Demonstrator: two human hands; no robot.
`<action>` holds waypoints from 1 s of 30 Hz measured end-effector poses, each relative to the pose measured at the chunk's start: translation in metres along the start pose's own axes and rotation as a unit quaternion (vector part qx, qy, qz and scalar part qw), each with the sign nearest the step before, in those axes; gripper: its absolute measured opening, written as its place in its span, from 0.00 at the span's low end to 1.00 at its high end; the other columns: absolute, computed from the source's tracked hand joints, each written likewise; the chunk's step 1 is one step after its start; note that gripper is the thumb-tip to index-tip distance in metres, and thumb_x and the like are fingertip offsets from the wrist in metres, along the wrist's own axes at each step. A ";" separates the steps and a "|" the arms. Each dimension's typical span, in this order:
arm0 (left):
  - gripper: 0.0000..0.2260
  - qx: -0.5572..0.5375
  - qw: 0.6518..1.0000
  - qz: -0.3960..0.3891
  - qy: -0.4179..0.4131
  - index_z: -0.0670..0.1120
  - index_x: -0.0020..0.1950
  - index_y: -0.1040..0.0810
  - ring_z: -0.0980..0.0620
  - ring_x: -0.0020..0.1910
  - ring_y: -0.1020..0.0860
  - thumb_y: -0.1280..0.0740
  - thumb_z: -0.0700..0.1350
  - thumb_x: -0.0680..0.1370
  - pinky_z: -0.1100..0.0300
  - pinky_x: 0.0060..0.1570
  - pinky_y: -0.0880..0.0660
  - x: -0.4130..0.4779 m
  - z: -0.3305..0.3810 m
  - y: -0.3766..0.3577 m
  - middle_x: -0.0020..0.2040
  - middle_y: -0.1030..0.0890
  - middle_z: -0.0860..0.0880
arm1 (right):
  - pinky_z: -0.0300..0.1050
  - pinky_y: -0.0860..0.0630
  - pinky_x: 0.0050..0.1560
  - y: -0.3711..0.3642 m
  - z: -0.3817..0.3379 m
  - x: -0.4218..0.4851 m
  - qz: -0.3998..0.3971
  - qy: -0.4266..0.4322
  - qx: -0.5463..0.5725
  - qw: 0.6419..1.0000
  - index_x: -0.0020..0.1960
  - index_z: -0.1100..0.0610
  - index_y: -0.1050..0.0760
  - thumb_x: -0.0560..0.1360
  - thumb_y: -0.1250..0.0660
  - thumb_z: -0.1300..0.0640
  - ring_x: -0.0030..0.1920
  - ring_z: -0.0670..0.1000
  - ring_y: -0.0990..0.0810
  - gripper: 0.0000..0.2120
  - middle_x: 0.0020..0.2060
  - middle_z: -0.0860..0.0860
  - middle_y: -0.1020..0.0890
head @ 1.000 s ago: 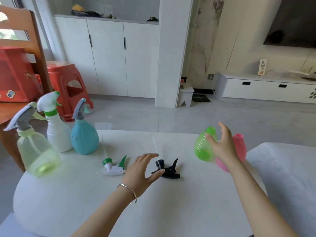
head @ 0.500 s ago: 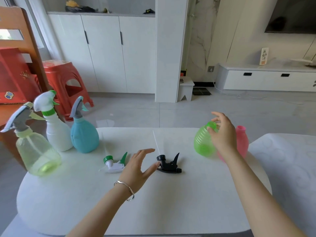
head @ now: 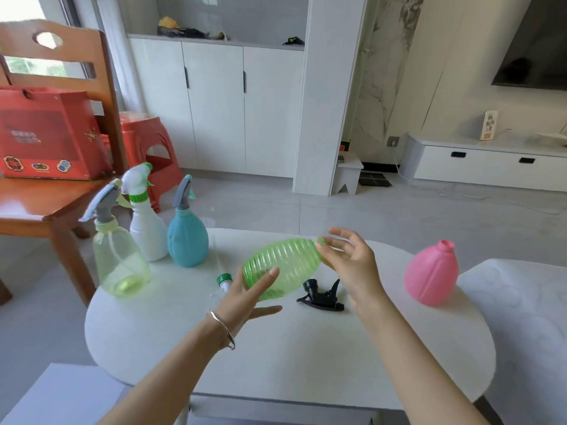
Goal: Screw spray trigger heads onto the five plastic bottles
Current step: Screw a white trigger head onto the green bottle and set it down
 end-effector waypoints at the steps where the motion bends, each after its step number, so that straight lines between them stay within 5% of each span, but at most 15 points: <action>1: 0.43 -0.004 1.000 0.015 0.001 0.51 0.69 0.34 0.46 0.61 0.23 0.22 0.61 0.57 0.52 0.44 0.19 -0.001 0.003 0.013 0.65 0.26 0.46 | 0.46 0.22 0.56 -0.011 0.002 -0.004 -0.025 -0.004 0.001 1.000 0.52 0.54 0.25 0.71 0.28 0.64 0.47 0.51 0.19 0.13 0.48 0.54 0.17; 5: 0.35 -0.020 0.997 0.073 -0.008 0.50 0.67 0.31 0.46 0.59 0.22 0.27 0.60 0.63 0.55 0.42 0.19 -0.009 0.019 0.076 0.63 0.23 0.44 | 0.36 0.21 0.46 -0.053 0.018 -0.013 -0.106 -0.018 -0.014 0.994 0.54 0.59 0.24 0.75 0.32 0.61 0.47 0.49 0.19 0.09 0.48 0.54 0.19; 8: 0.33 -0.030 0.990 0.136 -0.026 0.53 0.66 0.30 0.47 0.60 0.22 0.27 0.61 0.65 0.55 0.42 0.19 -0.016 0.028 0.125 0.63 0.23 0.47 | 0.39 0.23 0.51 -0.067 0.046 -0.013 -0.128 -0.029 -0.085 0.988 0.54 0.57 0.23 0.77 0.35 0.58 0.52 0.50 0.21 0.07 0.50 0.52 0.19; 16: 0.44 -0.021 0.985 0.173 -0.002 0.53 0.66 0.30 0.47 0.61 0.24 0.24 0.67 0.54 0.54 0.42 0.19 -0.030 0.017 0.183 0.63 0.24 0.45 | 0.37 0.33 0.60 -0.120 0.115 -0.007 -0.224 -0.011 -0.272 0.936 0.63 0.51 0.28 0.74 0.31 0.55 0.62 0.46 0.27 0.19 0.62 0.47 0.24; 20: 0.48 -0.033 0.983 0.182 0.003 0.53 0.67 0.31 0.47 0.62 0.24 0.24 0.68 0.51 0.55 0.40 0.19 -0.029 0.013 0.191 0.63 0.25 0.45 | 0.39 0.31 0.56 -0.154 0.138 -0.007 -0.251 -0.009 -0.326 0.912 0.65 0.45 0.31 0.72 0.31 0.46 0.59 0.46 0.27 0.23 0.61 0.45 0.25; 25: 0.49 -0.040 0.981 0.191 0.008 0.53 0.67 0.32 0.47 0.61 0.24 0.24 0.69 0.50 0.56 0.38 0.19 -0.031 0.010 0.198 0.62 0.25 0.46 | 0.43 0.37 0.61 -0.166 0.132 -0.009 -0.230 0.148 -0.467 0.841 0.67 0.49 0.32 0.71 0.33 0.51 0.58 0.54 0.26 0.24 0.59 0.48 0.22; 28: 0.46 -0.047 0.981 0.190 0.003 0.54 0.66 0.31 0.47 0.61 0.24 0.25 0.68 0.52 0.56 0.38 0.19 -0.032 0.010 0.199 0.63 0.25 0.46 | 0.38 0.39 0.55 -0.157 0.118 -0.012 -0.225 0.176 -0.452 0.845 0.66 0.52 0.29 0.72 0.31 0.53 0.53 0.54 0.25 0.23 0.52 0.49 0.21; 30: 0.45 -0.056 0.981 0.187 0.003 0.54 0.67 0.31 0.47 0.61 0.25 0.25 0.67 0.53 0.55 0.39 0.19 -0.030 0.010 0.197 0.63 0.26 0.47 | 0.36 0.34 0.54 -0.144 0.104 -0.012 -0.227 0.144 -0.388 0.882 0.62 0.50 0.26 0.73 0.31 0.53 0.51 0.51 0.25 0.17 0.48 0.48 0.22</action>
Point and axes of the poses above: each hand's wrist, its own x-axis towards the middle knuckle, its own y-axis out of the back of the hand, z = x × y, the point moved 10 cm from there along x, towards the middle knuckle
